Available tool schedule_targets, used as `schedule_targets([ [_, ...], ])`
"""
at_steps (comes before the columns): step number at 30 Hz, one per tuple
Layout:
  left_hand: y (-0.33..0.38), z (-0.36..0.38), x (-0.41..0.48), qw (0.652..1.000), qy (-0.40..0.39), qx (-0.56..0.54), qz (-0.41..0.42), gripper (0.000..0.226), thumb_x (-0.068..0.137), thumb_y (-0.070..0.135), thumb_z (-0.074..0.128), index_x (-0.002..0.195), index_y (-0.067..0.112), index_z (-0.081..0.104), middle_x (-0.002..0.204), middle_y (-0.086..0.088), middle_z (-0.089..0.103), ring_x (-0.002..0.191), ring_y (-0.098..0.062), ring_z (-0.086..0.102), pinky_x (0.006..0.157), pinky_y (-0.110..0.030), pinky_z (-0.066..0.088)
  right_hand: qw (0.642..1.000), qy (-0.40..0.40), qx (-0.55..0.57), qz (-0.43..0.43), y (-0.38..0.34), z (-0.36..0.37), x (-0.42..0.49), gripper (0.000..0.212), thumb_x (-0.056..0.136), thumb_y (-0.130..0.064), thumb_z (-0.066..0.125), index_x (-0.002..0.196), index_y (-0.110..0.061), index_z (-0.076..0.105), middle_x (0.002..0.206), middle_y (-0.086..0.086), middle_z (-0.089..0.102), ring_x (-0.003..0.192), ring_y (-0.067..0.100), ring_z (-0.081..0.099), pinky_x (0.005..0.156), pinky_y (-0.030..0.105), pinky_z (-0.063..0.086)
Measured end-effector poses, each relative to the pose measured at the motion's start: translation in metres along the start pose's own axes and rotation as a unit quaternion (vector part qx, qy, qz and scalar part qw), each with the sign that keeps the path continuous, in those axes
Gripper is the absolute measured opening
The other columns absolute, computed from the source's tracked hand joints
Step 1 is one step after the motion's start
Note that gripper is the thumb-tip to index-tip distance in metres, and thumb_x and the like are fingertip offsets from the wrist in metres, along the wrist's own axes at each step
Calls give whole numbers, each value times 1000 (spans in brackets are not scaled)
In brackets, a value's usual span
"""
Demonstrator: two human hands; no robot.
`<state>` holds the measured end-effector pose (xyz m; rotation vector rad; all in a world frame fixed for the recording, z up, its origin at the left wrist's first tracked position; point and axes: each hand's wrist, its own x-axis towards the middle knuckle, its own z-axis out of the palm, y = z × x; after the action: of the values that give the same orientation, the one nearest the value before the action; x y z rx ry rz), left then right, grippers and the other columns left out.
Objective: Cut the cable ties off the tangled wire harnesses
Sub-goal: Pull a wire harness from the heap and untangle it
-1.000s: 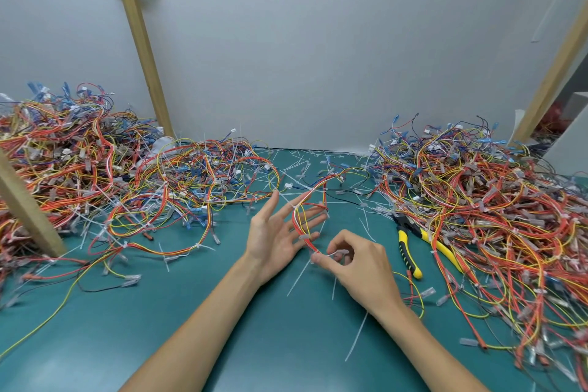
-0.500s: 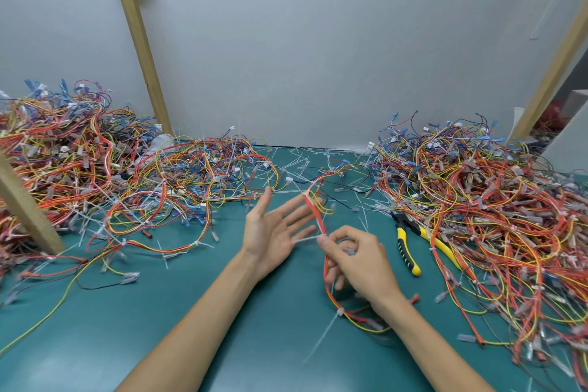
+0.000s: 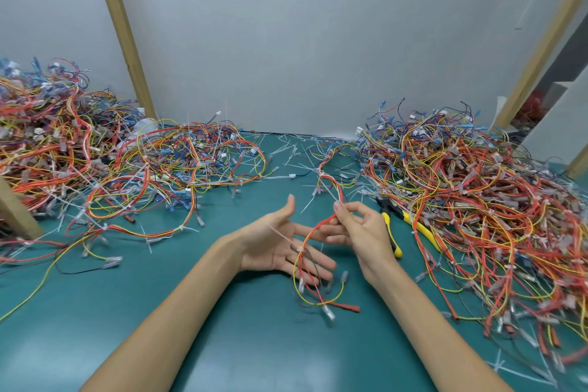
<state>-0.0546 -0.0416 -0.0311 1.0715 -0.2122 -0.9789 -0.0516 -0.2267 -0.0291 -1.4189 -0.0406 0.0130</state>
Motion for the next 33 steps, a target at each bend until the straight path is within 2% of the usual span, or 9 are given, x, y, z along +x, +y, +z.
schedule_targets([
  [5, 2, -3, -2, 998, 51, 34, 15, 93, 84, 79, 22, 124, 7, 65, 120, -26, 65, 110, -41, 64, 89, -43, 55, 997, 42, -51, -39, 6, -9, 10, 14, 96, -16, 61, 85, -7, 58, 68, 11, 64, 54, 18, 69, 44, 21, 50],
  [9, 5, -5, -6, 997, 71, 35, 25, 90, 85, 77, 20, 119, 7, 67, 114, -23, 68, 105, -41, 66, 83, -41, 57, 996, 55, -71, -30, 8, -11, 11, 14, 96, -18, 62, 88, -7, 59, 66, 5, 65, 51, 12, 65, 42, 19, 45],
  [14, 7, -5, -7, 992, 109, 48, 46, 81, 87, 73, 24, 106, 7, 67, 94, -14, 70, 92, -40, 70, 78, -41, 59, 995, 54, -88, -15, 7, -10, 10, 21, 95, -24, 64, 88, -4, 62, 64, 2, 68, 52, 11, 62, 41, 19, 41],
  [22, 7, -7, -9, 986, 132, 81, 56, 66, 86, 67, 32, 101, 13, 67, 78, -7, 65, 71, -32, 70, 58, -30, 55, 994, 16, -111, 7, 3, -12, 9, 21, 94, -23, 65, 79, -9, 66, 63, 2, 67, 57, 13, 62, 43, 24, 45],
  [29, 5, -6, -10, 985, 135, 91, 60, 57, 89, 65, 36, 104, 22, 71, 86, -5, 68, 71, -31, 72, 58, -29, 56, 992, 2, -124, 5, 3, -11, 8, 23, 93, -26, 66, 75, -13, 67, 63, 1, 68, 56, 11, 60, 43, 22, 43],
  [33, 1, -9, -3, 986, 144, 35, 80, 61, 90, 60, 39, 118, 12, 64, 106, -9, 72, 94, -31, 71, 69, -32, 58, 992, -7, -122, -16, 2, -10, 5, 23, 92, -27, 67, 73, -15, 67, 63, 2, 68, 54, 10, 57, 42, 21, 40],
])
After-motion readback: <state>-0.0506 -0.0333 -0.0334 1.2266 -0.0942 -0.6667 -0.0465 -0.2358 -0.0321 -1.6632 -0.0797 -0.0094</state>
